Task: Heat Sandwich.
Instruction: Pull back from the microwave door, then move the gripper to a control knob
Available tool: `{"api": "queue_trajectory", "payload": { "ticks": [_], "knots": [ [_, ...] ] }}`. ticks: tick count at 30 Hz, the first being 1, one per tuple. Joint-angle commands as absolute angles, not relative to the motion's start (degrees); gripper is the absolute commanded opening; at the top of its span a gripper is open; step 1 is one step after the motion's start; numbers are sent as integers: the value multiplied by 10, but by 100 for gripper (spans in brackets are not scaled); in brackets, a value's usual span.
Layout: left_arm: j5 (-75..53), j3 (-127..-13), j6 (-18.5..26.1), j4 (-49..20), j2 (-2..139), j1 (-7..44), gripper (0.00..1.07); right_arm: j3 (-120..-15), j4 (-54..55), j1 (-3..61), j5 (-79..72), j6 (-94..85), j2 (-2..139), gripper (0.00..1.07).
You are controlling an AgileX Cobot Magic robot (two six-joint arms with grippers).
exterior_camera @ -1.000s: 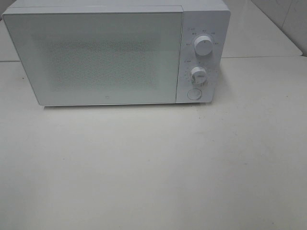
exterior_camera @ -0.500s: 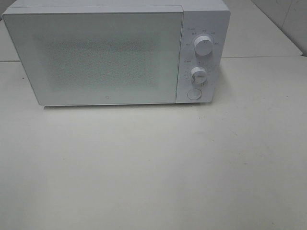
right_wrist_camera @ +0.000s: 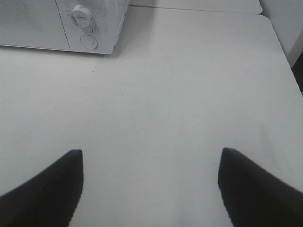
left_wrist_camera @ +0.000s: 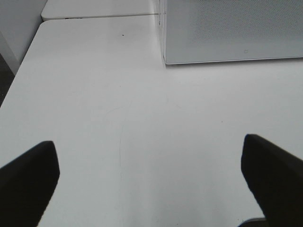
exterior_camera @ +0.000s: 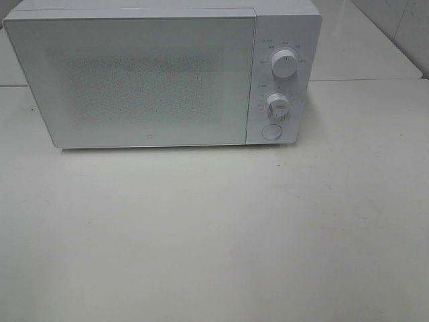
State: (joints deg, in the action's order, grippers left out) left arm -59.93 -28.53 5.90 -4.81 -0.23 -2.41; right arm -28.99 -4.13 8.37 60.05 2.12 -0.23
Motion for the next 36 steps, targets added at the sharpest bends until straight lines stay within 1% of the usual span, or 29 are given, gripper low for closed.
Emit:
{"api": "queue_trajectory", "payload": {
  "ticks": [1,28,36],
  "knots": [
    [-595,-284,58,-54,-17,-26,100,-289,-40,80,594,26,-15,75],
    [-595,-284,58,-54,-17,-26,100,-294,-40,80,589,25,-10,75],
    [-595,-284,58,-54,-17,-26,100,-305,-41,80,529,25,-10,75]
  ]
}}
